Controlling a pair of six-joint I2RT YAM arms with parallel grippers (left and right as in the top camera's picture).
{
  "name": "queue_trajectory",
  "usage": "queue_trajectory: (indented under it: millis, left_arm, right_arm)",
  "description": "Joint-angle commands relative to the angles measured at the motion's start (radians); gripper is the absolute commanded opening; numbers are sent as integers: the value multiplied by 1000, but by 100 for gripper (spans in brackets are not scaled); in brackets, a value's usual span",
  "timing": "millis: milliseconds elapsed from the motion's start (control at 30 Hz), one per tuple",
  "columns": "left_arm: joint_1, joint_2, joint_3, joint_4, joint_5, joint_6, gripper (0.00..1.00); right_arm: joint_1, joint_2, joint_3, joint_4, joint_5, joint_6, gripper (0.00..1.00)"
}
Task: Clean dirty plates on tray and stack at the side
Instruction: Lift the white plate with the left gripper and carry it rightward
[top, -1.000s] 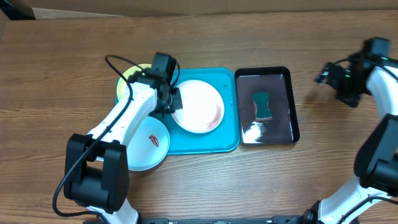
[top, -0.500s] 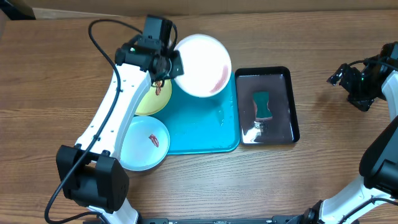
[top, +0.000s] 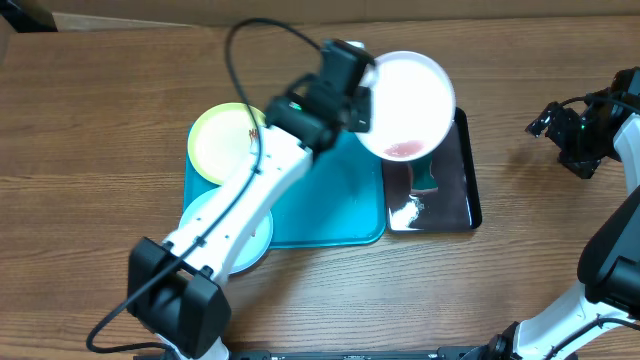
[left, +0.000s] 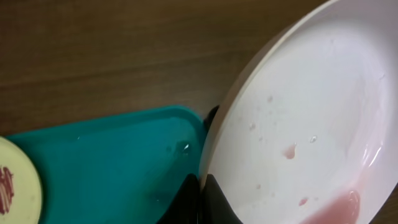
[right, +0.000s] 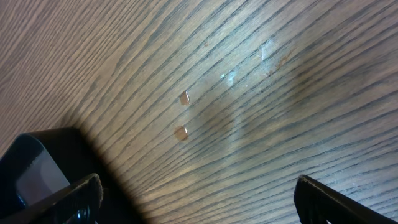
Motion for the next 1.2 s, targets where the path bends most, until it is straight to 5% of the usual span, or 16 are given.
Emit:
queue_trajectory:
  millis: [0, 700, 1167]
  left_arm:
    - [-81, 8, 22, 28, -244, 70, 4]
    - [-418, 8, 22, 280, -890, 671, 4]
    - [-519, 8, 22, 550, -1045, 953, 4]
  right_arm:
    - [-3, -8, 21, 4, -5, 3, 100]
    - [-3, -8, 21, 4, -5, 3, 100]
    - [-3, -8, 21, 4, -5, 3, 100]
